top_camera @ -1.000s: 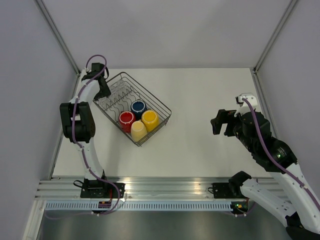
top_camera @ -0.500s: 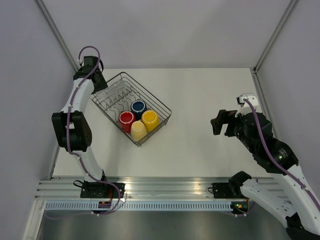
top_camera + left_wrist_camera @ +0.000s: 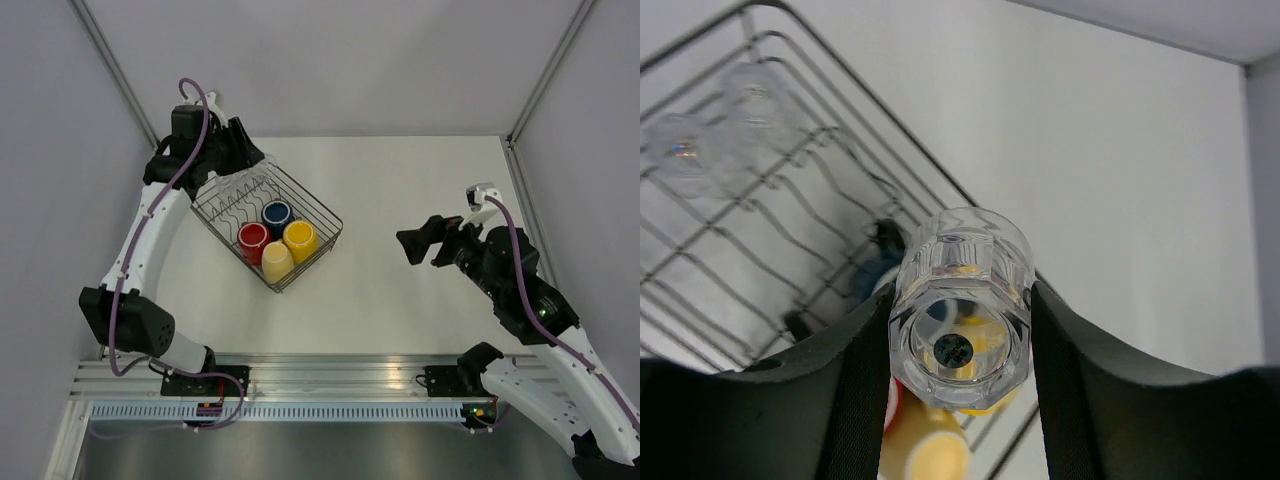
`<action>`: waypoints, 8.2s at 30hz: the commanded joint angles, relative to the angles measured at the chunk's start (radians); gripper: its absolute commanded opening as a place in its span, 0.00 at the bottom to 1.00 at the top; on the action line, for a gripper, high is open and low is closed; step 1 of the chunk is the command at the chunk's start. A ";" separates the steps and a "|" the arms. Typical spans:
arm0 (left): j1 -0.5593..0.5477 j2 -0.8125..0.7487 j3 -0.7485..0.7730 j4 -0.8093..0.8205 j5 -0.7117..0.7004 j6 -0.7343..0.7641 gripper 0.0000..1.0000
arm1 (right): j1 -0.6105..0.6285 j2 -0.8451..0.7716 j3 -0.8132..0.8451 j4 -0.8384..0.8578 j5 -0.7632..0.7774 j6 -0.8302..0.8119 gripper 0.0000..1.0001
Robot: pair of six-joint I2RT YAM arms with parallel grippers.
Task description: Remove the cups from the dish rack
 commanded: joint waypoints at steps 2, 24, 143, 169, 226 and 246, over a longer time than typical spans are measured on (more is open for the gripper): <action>-0.067 -0.135 -0.102 0.171 0.345 -0.094 0.02 | 0.004 0.043 -0.075 0.249 -0.225 0.126 0.98; -0.331 -0.330 -0.650 1.128 0.728 -0.798 0.02 | 0.002 0.200 -0.187 0.889 -0.718 0.334 0.68; 0.066 0.062 -0.228 0.314 -0.402 0.084 1.00 | -0.182 0.177 0.049 0.108 -0.271 -0.042 0.98; 0.142 0.520 0.086 0.239 -0.207 0.320 0.89 | -0.185 0.186 0.034 0.124 -0.326 -0.088 0.98; 0.070 0.031 -0.012 0.411 0.602 -0.164 0.02 | -0.182 0.197 -0.113 0.508 -0.602 0.154 0.98; -0.305 -0.120 -0.711 1.458 0.588 -0.965 0.02 | -0.163 0.321 -0.322 1.212 -0.856 0.418 0.89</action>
